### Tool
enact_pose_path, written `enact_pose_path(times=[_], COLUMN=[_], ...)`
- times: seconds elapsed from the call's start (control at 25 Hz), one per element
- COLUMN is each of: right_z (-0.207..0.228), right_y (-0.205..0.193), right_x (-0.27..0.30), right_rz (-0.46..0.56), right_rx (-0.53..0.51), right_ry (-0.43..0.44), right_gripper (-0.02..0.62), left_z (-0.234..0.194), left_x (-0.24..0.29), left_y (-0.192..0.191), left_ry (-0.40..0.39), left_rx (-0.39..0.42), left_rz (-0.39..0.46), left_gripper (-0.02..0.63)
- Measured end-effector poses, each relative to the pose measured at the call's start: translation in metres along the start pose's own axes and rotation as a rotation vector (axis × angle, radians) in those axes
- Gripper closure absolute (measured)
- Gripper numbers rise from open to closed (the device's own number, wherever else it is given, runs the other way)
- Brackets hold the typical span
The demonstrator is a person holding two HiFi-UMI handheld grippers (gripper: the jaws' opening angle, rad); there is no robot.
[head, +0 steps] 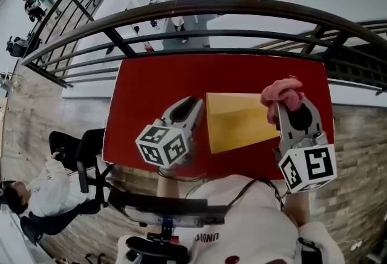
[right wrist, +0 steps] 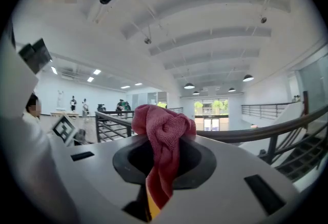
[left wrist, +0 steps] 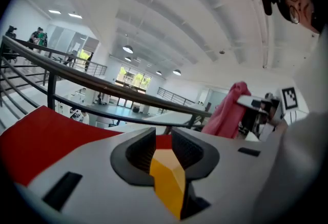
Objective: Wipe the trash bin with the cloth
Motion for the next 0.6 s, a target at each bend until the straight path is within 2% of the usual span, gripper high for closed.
enact_pose_path(times=[0.12,0.2,0.28,0.4,0.48,0.6], right_z=[-0.031,-0.052,-0.073,-0.096,-0.104,-0.101], right_y=[-0.015,-0.048,-0.085,-0.125,-0.137,-0.139], right_x=[0.008,0.023,0.04,0.06,0.067,0.069], right_rz=[-0.08,-0.178,-0.28,-0.384,-0.403,-0.387], right_rx=[0.039,0.033,-0.012,-0.11,-0.169,-0.211], right_ry=[0.154,0.2,0.228,0.248,0.246,0.224], right_gripper=[0.534,0.534,0.534,0.534,0.534,0.534], left_z=[0.003,0.01,0.015,0.013,0.011,0.01], left_x=[0.001,0.007,0.013,0.018,0.02,0.021], left_y=[-0.044,-0.072,-0.093,-0.103,-0.105,-0.104], left_ry=[-0.098,-0.147,-0.17,-0.197,-0.213,-0.211], left_rx=[0.001,-0.053,-0.115,-0.204,-0.244,-0.247], left_rz=[-0.165,-0.223,-0.231,-0.182,-0.175,-0.171], left_gripper=[0.475,0.455,0.454,0.454,0.456,0.456])
Point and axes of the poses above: the fingertips, and each gripper's own axes: x forward along the fingers, z to its right, y out of its top, the point moved 5 cm from there along -x, backward along the fingers, and after that the axes turned 9 degrees about -y, right-handed, at the moved point
